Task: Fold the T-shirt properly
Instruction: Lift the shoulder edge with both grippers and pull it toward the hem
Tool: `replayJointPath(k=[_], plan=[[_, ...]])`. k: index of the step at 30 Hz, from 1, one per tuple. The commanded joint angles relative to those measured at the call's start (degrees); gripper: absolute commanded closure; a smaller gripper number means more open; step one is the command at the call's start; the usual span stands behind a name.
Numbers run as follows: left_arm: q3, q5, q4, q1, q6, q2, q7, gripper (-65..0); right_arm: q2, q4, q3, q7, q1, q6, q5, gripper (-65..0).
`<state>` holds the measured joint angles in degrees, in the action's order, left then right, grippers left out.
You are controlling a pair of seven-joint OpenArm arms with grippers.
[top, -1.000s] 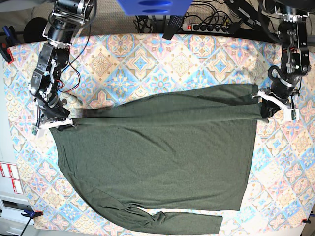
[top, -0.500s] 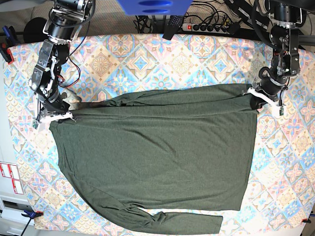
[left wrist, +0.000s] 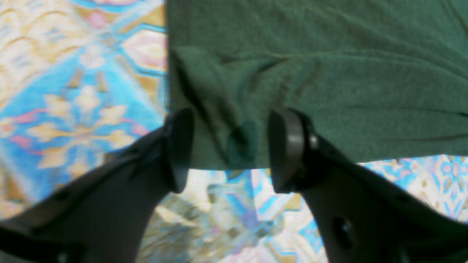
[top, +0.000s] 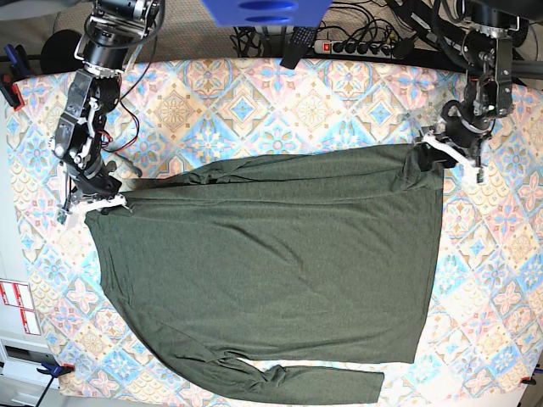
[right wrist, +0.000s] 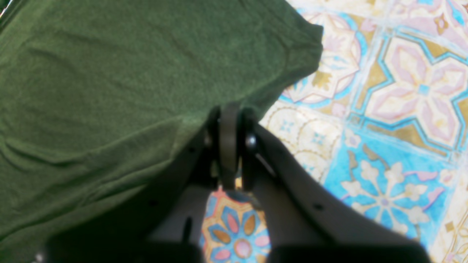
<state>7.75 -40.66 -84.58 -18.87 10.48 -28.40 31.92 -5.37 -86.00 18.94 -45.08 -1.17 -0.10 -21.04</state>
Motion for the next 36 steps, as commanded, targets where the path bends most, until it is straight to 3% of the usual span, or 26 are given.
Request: replayJointPath(k=[1, 14, 22, 26, 28, 32, 36], plan=[[1.1, -0.2, -0.7, 0.1, 0.1, -1.1, -1.0, -34.4, -0.7, -1.1, 0.2, 1.3, 0.8, 0.3, -0.1, 0.0], [0.8, -0.3, 5.3, 1.3, 0.2, -0.7, -1.0, -34.4, -0.7, -1.1, 0.2, 1.3, 0.7, 0.3, -0.1, 0.0], [-5.2, -0.7, 10.3, 4.9, 0.2, -0.6, -1.2, -34.1, -0.7, -1.2, 0.2, 1.3, 0.7, 0.3, -0.1, 0.0], [-6.5, -0.3, 10.3, 6.1, 0.3, 1.6, -1.1, -33.1, -0.7, -1.2, 0.2, 1.3, 0.7, 0.3, -0.1, 0.0], [-6.6, -0.4, 10.3, 6.3, 0.6, 1.8, -1.1, -26.6, -0.7, -1.4, 0.2, 1.3, 0.7, 0.3, -0.1, 0.0], [-6.4, -0.7, 10.3, 6.3, 0.6, 2.3, -1.1, 0.0, -0.7, -1.6, 0.2, 1.3, 0.7, 0.3, -0.1, 0.0], [-5.9, -0.9, 10.0, 6.4, 0.6, 2.1, -1.1, 0.0, -0.7, -1.6, 0.2, 1.3, 0.7, 0.3, -0.1, 0.0]])
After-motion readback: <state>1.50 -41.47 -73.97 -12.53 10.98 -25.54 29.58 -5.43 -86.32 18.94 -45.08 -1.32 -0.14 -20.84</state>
